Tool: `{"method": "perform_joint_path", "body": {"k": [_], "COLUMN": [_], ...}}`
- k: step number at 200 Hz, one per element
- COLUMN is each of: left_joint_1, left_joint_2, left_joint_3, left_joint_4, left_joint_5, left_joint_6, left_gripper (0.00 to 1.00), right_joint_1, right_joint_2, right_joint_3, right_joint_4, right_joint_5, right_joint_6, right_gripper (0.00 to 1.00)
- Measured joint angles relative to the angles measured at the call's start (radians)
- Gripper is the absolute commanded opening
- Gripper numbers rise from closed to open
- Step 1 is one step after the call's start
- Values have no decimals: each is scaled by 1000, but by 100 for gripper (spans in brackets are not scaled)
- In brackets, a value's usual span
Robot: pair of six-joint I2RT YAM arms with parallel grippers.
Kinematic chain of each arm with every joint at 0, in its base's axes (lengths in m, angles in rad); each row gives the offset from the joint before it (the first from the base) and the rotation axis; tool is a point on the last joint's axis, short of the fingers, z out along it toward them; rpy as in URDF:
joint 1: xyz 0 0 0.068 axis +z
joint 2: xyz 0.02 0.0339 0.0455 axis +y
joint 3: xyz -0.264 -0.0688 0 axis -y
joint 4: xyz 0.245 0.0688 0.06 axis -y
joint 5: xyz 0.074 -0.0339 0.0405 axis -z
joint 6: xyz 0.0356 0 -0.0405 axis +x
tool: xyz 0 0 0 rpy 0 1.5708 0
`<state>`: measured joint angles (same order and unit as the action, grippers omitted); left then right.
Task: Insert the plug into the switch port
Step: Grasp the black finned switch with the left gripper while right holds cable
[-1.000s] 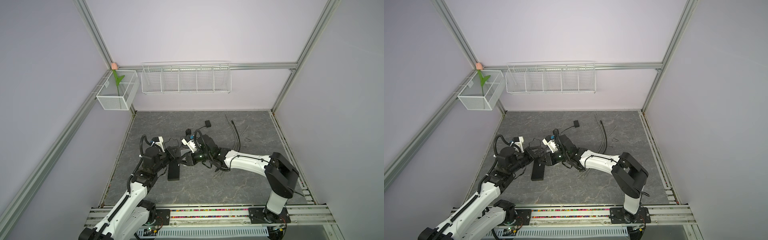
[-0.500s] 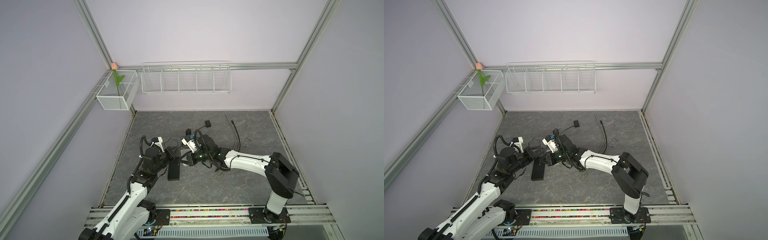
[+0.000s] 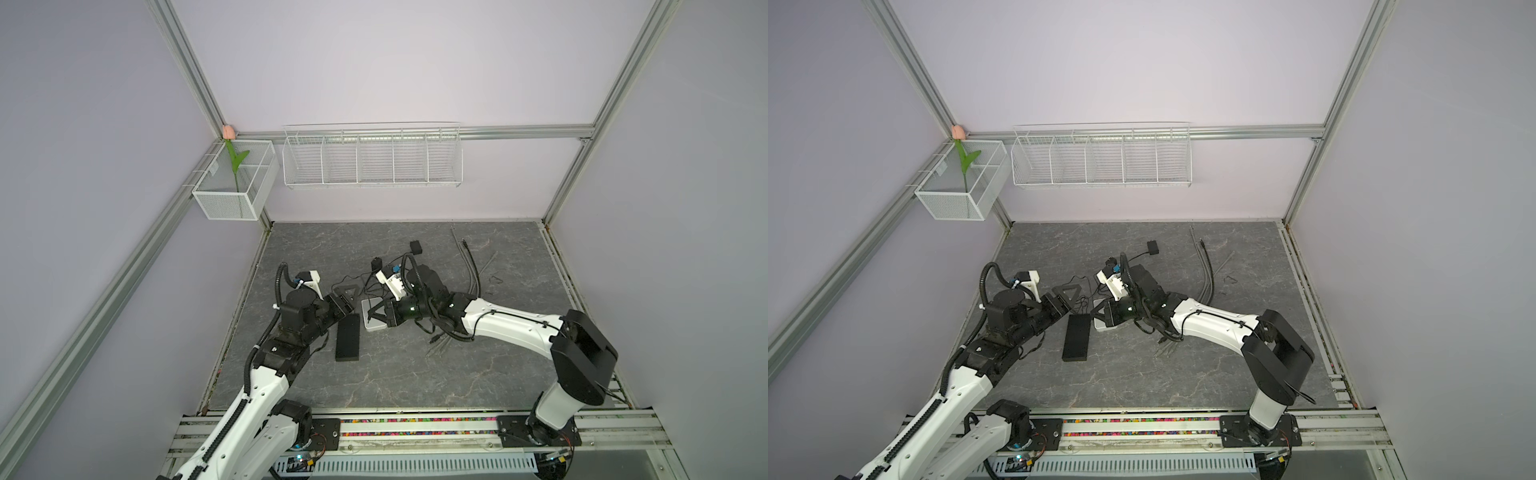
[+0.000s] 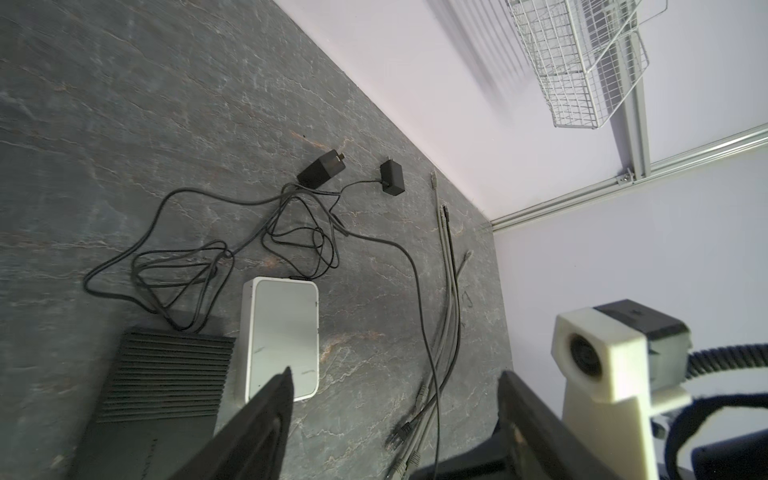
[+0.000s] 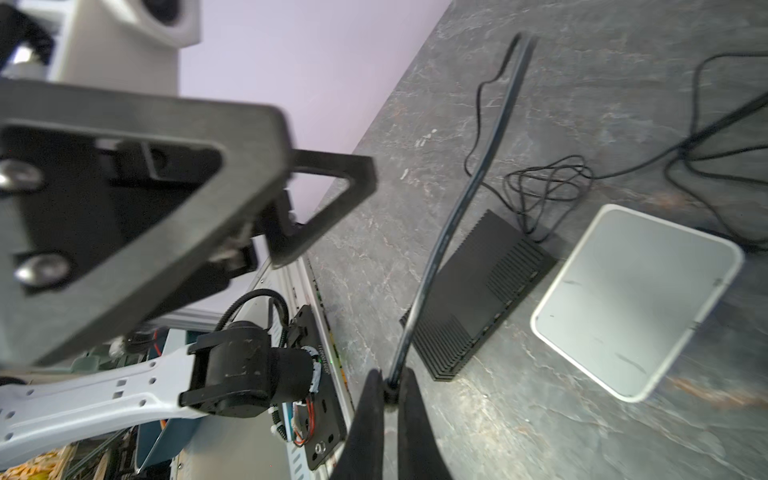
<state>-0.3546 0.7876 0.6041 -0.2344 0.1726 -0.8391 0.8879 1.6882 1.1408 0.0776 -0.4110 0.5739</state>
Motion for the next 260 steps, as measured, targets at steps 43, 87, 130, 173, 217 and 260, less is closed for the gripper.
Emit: {"method": "perform_joint_path", "body": {"k": [43, 87, 130, 173, 217, 260], "left_joint_1": [0, 0, -50, -80, -129, -138], "left_joint_2": [26, 130, 276, 395, 508, 541], "left_joint_3": [-33, -134, -128, -73, 3, 27], "left_joint_4": [-171, -213, -198, -180, -197, -212], "left_joint_5": [-91, -137, -175, -203, -244, -255], "left_joint_6": [42, 54, 71, 93, 119, 140], "left_gripper": [85, 87, 89, 89, 84, 74], "right_joint_1": [-81, -88, -88, -88, -88, -88], "right_joint_2": [-21, -32, -37, -73, -114, -126], "right_joint_3": [0, -1, -22, -28, -35, -43], "right_joint_4": [-120, -170, -170, -188, -201, -212], "right_joint_5": [74, 101, 105, 116, 133, 139], "right_joint_6": [-37, -74, -79, -96, -110, -116], "right_gripper": [7, 6, 7, 7, 7, 6]}}
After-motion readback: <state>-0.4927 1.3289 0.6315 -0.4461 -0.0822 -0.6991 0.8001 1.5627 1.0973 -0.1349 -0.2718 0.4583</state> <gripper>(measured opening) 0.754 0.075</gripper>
